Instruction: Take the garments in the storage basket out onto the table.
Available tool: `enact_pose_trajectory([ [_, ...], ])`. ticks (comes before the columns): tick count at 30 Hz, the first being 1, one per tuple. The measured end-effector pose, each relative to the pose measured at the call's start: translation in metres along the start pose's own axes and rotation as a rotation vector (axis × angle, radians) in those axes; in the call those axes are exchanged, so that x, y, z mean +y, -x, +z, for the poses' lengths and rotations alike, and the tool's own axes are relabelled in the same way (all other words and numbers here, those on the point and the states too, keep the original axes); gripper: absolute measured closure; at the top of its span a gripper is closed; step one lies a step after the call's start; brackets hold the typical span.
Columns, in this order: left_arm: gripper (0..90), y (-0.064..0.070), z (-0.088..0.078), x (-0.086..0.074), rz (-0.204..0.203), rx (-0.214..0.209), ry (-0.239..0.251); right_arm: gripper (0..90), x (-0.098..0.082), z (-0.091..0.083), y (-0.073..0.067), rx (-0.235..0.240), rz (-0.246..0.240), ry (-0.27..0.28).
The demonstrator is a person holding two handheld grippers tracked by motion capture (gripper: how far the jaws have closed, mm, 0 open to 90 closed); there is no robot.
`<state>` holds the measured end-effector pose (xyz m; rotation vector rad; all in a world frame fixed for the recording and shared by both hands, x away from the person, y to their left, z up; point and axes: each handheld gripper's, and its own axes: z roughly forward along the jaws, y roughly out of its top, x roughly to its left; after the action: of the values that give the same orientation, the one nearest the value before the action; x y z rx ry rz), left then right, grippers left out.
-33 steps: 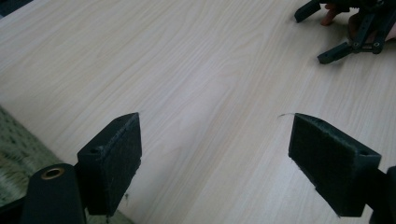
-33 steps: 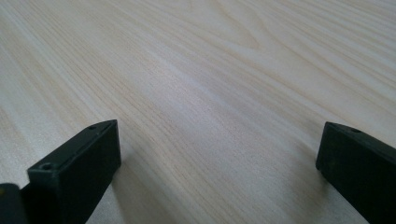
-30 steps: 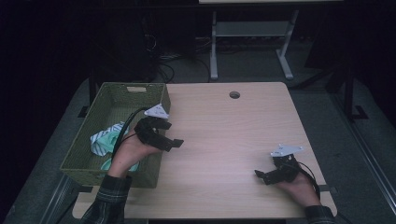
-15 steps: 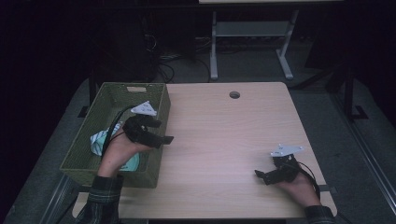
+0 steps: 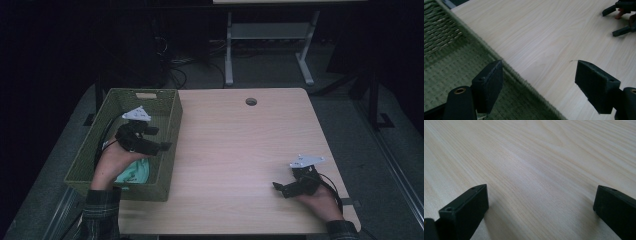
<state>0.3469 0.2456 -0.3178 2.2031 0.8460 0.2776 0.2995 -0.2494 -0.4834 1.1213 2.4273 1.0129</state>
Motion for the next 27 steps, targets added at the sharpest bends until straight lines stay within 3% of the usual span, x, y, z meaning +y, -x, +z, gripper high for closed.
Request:
enact_pose_trajectory([
  [14, 24.2, -0.026, -0.022, -0.023, -0.075, 0.066, 0.012, 0.0, 0.0, 0.0, 0.0, 0.0, 0.002, -0.001],
  [27, 24.4, -0.051, -0.016, -0.044, -0.111, 0.116, -0.015, 0.0, 0.0, 0.0, 0.0, -0.002, 0.002, 0.0],
])
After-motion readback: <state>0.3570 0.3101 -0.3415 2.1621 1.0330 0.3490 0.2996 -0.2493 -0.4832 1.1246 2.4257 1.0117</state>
